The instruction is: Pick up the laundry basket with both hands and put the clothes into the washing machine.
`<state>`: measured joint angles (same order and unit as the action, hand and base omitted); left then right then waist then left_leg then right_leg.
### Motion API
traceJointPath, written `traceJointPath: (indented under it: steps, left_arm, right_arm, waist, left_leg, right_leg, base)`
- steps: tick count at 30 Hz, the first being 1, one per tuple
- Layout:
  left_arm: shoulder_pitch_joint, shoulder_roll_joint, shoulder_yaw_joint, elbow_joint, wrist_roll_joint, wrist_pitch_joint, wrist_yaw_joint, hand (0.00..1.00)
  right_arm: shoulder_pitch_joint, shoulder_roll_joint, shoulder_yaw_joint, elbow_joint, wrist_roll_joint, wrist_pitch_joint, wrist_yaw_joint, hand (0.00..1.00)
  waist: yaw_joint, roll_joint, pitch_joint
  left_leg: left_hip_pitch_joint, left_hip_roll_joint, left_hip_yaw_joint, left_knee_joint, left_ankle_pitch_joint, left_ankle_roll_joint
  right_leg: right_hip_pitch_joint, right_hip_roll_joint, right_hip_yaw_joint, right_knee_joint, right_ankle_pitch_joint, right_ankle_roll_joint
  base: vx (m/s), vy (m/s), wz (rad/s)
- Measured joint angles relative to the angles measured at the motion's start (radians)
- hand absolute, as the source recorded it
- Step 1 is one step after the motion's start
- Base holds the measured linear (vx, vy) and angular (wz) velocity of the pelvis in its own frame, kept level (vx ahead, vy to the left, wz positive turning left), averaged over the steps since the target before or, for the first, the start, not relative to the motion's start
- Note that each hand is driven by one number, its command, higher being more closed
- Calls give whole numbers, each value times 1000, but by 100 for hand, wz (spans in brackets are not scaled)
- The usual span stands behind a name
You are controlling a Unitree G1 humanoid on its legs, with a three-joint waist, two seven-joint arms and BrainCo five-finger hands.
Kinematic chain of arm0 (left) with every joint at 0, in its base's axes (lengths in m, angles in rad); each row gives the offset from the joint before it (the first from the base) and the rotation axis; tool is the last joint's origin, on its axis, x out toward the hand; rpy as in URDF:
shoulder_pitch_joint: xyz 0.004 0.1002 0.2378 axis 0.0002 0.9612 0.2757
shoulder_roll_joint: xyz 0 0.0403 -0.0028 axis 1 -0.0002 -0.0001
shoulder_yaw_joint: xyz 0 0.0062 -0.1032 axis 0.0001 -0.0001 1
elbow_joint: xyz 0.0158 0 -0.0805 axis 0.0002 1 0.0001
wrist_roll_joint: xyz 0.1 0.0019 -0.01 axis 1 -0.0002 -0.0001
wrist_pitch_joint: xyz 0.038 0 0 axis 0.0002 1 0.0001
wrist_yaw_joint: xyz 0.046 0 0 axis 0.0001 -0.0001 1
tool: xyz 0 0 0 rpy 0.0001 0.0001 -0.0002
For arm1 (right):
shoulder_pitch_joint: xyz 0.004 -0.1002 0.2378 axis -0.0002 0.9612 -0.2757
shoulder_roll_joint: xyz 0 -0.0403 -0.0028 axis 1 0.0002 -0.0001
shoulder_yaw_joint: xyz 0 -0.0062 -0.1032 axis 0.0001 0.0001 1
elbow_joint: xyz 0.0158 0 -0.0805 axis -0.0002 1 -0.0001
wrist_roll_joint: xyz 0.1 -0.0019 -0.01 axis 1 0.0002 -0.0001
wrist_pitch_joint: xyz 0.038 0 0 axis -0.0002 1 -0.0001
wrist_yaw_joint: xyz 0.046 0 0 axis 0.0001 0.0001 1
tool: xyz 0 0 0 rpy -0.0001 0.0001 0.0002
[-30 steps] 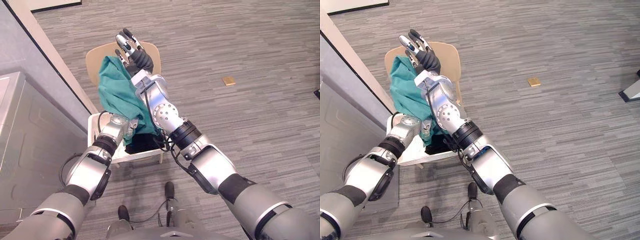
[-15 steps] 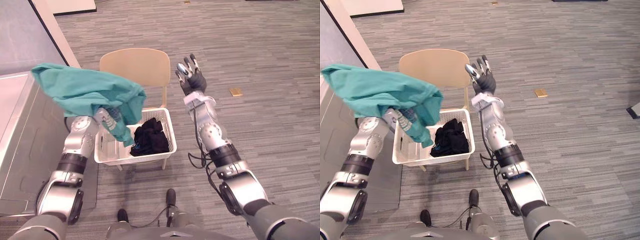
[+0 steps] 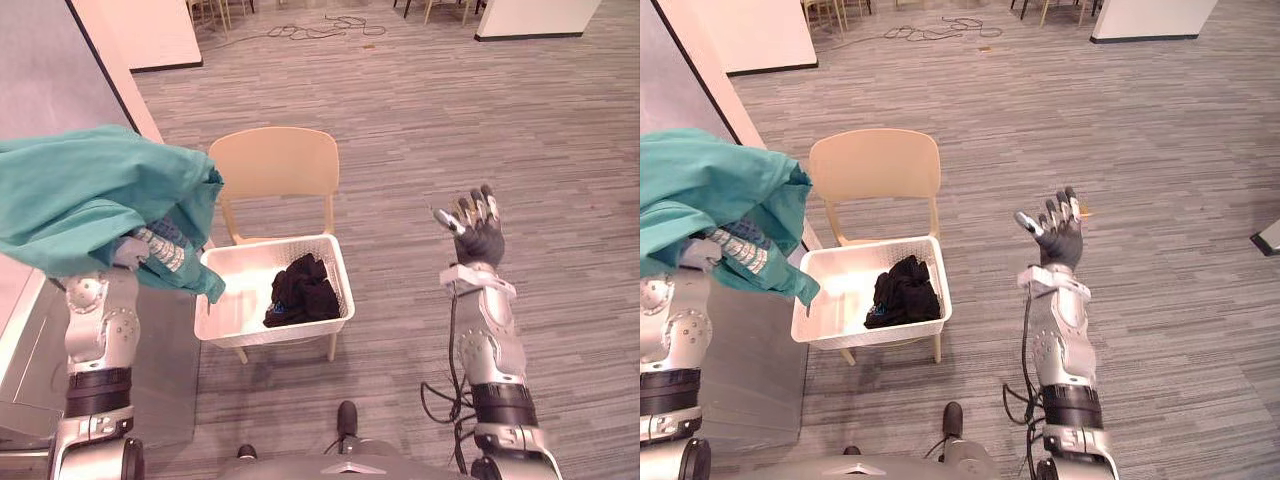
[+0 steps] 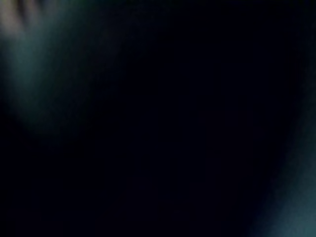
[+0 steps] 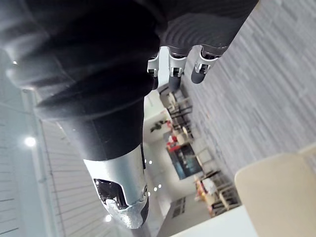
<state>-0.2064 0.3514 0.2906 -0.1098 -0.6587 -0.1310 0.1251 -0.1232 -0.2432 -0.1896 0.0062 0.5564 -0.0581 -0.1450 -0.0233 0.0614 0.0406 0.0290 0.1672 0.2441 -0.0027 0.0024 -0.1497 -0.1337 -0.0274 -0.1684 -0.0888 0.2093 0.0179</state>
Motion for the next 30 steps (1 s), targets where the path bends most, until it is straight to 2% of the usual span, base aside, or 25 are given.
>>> traceJointPath:
  steps: [5, 10, 12, 14, 16, 18, 21, 23, 26, 27, 28, 29, 30]
  left_arm:
    - [112, -81, 113, -126, -8, -41, -8, 100]
    - [263, -196, 198, -258, -46, -71, -33, 100]
    - [326, -247, 212, -311, -47, -77, -43, 100]
    - [389, -299, 210, -347, -48, -88, -47, 100]
    - [474, -352, 166, -359, -79, -90, -77, 100]
    - [555, -392, 91, -359, -96, -87, -91, 100]
    - [657, -453, 15, -340, -117, -59, -115, 100]
    - [712, -473, -12, -295, -148, -42, -117, 100]
    - [728, -484, -26, -223, -168, -29, -122, 100]
    - [728, -488, -40, -176, -177, -23, -127, 100]
    - [726, -490, -51, -129, -193, -13, -128, 100]
    - [726, -488, -55, -109, -200, -6, -128, 100]
    - [729, -486, -59, -71, -204, 7, -128, 100]
  right_arm:
    - [155, 84, -98, 0, -106, 2, 4, 0]
    - [314, 186, -109, 1, -170, 2, 18, 0]
    - [365, 217, -107, 1, -171, 3, 39, 0]
    - [405, 240, -106, 4, -222, 6, 50, 0]
    - [448, 242, -105, 54, -294, 10, 74, 0]
    - [453, 236, -106, 188, -323, 17, 79, 0]
    - [461, 239, -104, 364, -391, 58, 80, 0]
    - [480, 240, -110, 455, -441, 76, 80, 0]
    - [473, 237, -132, 510, -427, 83, 76, 0]
    - [467, 234, -138, 532, -424, 82, 70, 0]
    - [458, 230, -139, 552, -412, 81, 70, 0]
    - [448, 231, -141, 568, -404, 81, 70, 0]
    - [430, 233, -142, 593, -405, 81, 69, 0]
  waist:
    - [0, 25, -17]
    - [1, 29, -19]
    - [2, 29, -19]
    - [5, 31, -21]
    - [11, 33, -22]
    - [17, 33, -22]
    - [27, 29, -14]
    - [31, 40, -3]
    - [41, 44, 1]
    - [46, 48, 4]
    - [48, 51, 13]
    - [47, 36, 16]
    - [50, 33, 28]
  left_leg:
    - [10, 1, 0, 0, -2, 4]
    - [11, 1, 0, 1, -9, 2]
    - [12, 1, 0, 1, -11, 4]
    - [13, 1, 3, 1, -12, 4]
    - [19, 2, 6, 1, -13, 5]
    - [23, 2, 7, 3, -17, 4]
    - [11, 9, 8, 27, -27, 9]
    - [9, 23, 8, 44, -32, 16]
    - [6, 38, 25, 58, -37, 30]
    - [0, 56, 36, 57, -33, 49]
    - [-7, 65, 36, 57, -28, 58]
    - [-7, 67, 36, 57, -27, 60]
    - [-11, 72, 36, 59, -26, 68]
  right_leg:
    - [10, 1, 0, 0, -5, 1]
    - [21, 1, -1, 0, -14, -4]
    - [24, 1, 0, 0, -15, -4]
    - [24, 1, 2, 0, -15, -4]
    - [29, 1, 5, 0, -15, -3]
    - [33, 1, 4, 0, -16, -2]
    - [34, 2, -4, 0, -19, 1]
    - [45, 6, -21, 0, -28, 14]
    - [48, 10, -46, 0, -39, 21]
    - [48, 15, -68, 1, -52, 34]
    - [48, 18, -78, 8, -52, 30]
    - [50, 18, -90, 8, -53, 30]
    - [50, 21, -108, 2, -53, 30]
  base:
    - [36, 44, 0]
    - [9, 48, 1]
    - [13, 38, 0]
    - [19, 43, -2]
    - [23, 44, -3]
    - [8, 16, 0]
    - [5, 31, 2]
    - [9, 12, 7]
    - [-4, 1, 3]
    - [-8, -30, 20]
    - [-3, -26, 28]
    - [-15, -23, 30]
    - [-29, -31, 18]
